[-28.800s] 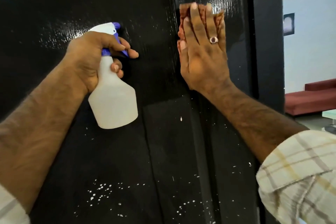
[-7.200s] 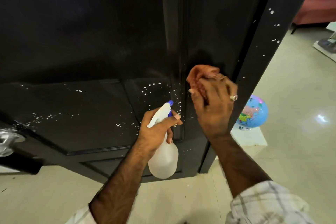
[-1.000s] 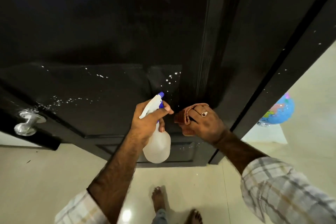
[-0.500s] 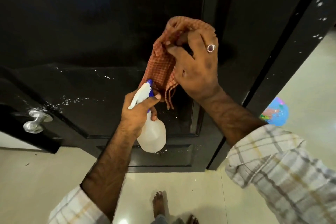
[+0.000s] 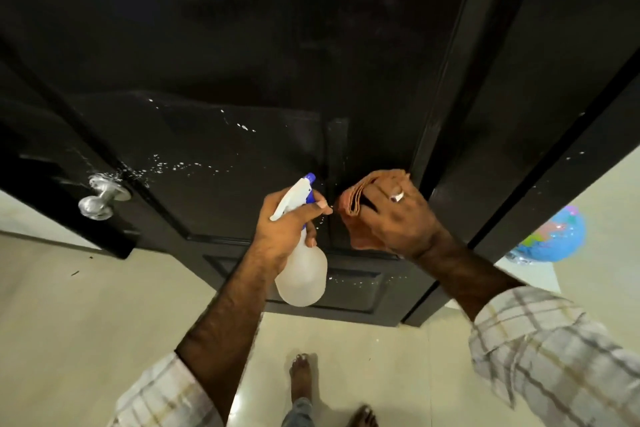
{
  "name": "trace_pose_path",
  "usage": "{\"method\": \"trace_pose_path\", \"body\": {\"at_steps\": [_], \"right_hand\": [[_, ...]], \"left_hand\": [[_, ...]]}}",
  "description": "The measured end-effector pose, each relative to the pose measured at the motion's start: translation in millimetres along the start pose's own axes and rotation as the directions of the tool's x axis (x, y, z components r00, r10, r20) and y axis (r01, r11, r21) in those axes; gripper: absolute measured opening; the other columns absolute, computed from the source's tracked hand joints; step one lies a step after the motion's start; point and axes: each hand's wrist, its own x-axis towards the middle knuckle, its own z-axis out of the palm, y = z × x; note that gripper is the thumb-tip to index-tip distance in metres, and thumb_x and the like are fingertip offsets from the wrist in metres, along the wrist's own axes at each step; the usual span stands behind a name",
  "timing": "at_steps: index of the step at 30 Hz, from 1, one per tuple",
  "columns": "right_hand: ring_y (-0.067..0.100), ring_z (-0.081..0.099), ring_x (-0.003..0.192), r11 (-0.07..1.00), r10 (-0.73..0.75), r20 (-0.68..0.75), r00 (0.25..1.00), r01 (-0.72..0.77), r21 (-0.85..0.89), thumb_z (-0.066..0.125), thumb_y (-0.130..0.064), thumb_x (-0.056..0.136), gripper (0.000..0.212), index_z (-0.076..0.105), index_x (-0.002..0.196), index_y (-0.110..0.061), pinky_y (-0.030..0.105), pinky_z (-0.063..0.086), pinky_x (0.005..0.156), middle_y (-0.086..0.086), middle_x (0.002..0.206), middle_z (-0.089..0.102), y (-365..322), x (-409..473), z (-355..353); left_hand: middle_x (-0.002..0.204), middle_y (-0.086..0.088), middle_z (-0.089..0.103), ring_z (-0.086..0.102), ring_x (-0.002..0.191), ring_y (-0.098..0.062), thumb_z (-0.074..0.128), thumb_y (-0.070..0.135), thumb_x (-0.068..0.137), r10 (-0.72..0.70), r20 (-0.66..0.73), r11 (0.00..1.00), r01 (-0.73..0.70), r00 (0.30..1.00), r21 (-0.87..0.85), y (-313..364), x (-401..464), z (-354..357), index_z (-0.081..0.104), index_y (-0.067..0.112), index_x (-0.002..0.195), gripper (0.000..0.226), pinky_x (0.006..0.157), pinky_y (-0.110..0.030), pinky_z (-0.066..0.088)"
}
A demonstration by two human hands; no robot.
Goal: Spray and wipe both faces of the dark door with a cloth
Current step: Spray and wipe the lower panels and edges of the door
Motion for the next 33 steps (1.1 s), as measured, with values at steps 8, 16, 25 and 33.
{"method": "trace_pose_path", "body": {"at_steps": [8, 16, 25, 33], "right_hand": [[0.034, 0.053, 0.111, 0.929, 0.319, -0.429, 0.845, -0.369, -0.037, 0.042, -0.027, 0.110, 0.044, 0.082, 0.101, -0.010, 0.052, 0.048, 0.092, 0.021, 0.108, 0.073, 26, 119, -66], [0.036, 0.065, 0.111, 1.000, 0.031, -0.109, 0.994, -0.030, 0.006, 0.067, -0.015, 0.104, 0.012, 0.078, 0.101, -0.009, 0.049, 0.050, 0.098, 0.017, 0.113, 0.075, -38, 8, 57], [0.038, 0.061, 0.115, 1.000, -0.025, 0.036, 0.999, 0.025, -0.016, 0.072, -0.033, 0.096, 0.025, 0.077, 0.106, -0.010, 0.054, 0.048, 0.102, 0.017, 0.118, 0.071, -35, 45, 30], [0.032, 0.050, 0.116, 0.953, 0.249, -0.391, 0.886, -0.296, -0.064, 0.075, -0.028, 0.097, 0.015, 0.080, 0.104, -0.016, 0.052, 0.045, 0.097, 0.016, 0.120, 0.066, -14, 172, -15]], "left_hand": [[0.082, -0.011, 0.074, 0.053, 0.047, -0.020, 0.082, 0.012, 0.089, 0.019, -0.102, 0.994, -0.030, 0.995, -0.108, 30, 0, -5, 0.059, 0.027, 0.126, 0.045, 0.053, -0.033, 0.051], [0.072, 0.011, 0.072, 0.063, 0.050, -0.007, 0.077, 0.010, 0.093, -0.118, -0.119, 0.993, 0.115, 0.986, -0.030, -34, 17, -17, 0.059, 0.027, 0.112, 0.031, 0.044, -0.018, 0.051], [0.096, -0.012, 0.073, 0.055, 0.046, -0.015, 0.084, 0.009, 0.087, -0.156, -0.145, 0.988, 0.152, 0.977, -0.037, -29, 14, -43, 0.056, 0.016, 0.129, 0.050, 0.049, -0.029, 0.053], [0.079, -0.010, 0.065, 0.052, 0.038, -0.011, 0.075, 0.001, 0.092, 0.053, -0.151, 0.992, -0.069, 0.987, -0.106, 32, 32, -76, 0.052, 0.024, 0.116, 0.040, 0.044, -0.022, 0.049]]}}
